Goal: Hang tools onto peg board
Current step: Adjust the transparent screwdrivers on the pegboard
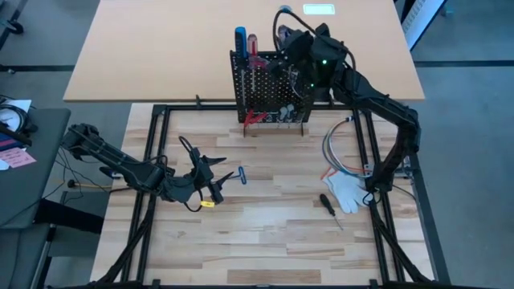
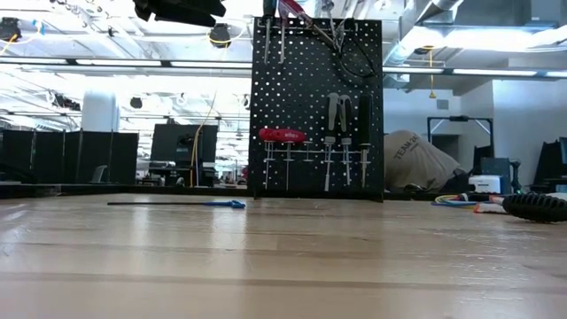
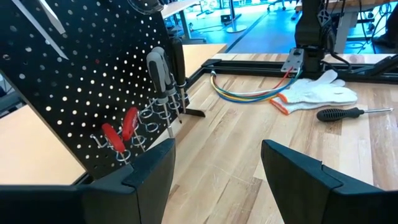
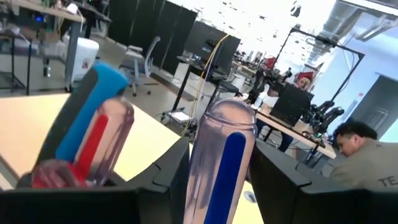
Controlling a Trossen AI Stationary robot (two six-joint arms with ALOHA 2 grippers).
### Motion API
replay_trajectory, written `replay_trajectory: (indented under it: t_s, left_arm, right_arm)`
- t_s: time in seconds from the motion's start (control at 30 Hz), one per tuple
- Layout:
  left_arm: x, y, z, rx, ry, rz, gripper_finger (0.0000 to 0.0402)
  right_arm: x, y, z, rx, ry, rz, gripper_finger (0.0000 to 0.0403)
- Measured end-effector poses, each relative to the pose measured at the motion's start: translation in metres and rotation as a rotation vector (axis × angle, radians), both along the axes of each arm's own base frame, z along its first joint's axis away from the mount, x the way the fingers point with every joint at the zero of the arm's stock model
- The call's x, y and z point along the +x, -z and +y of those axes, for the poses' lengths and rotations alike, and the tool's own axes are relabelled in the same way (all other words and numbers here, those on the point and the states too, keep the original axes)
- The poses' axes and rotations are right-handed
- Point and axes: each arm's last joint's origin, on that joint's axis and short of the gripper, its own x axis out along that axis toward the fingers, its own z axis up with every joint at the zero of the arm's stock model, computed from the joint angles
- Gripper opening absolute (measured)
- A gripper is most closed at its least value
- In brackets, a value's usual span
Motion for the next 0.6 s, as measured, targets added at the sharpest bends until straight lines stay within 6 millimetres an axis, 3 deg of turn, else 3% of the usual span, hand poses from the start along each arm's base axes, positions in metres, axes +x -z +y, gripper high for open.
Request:
replay_trajectory:
  t_s: [0.17,0.6]
  left_arm:
    - [0.0000,0.0001,0.0000,0.001,0.000,0.001,0.0234]
    - [-0.0009,0.0025,0.0004,-0.014,-0.006,0.010,0.0234]
  right_arm:
    - [-0.0025,-0.0064,0.0030,-0.008,-0.003,-0.009,0.0148]
    - [-0.0061,-0.0003,-0.0003,0.007,0.110,0.081,0.0148]
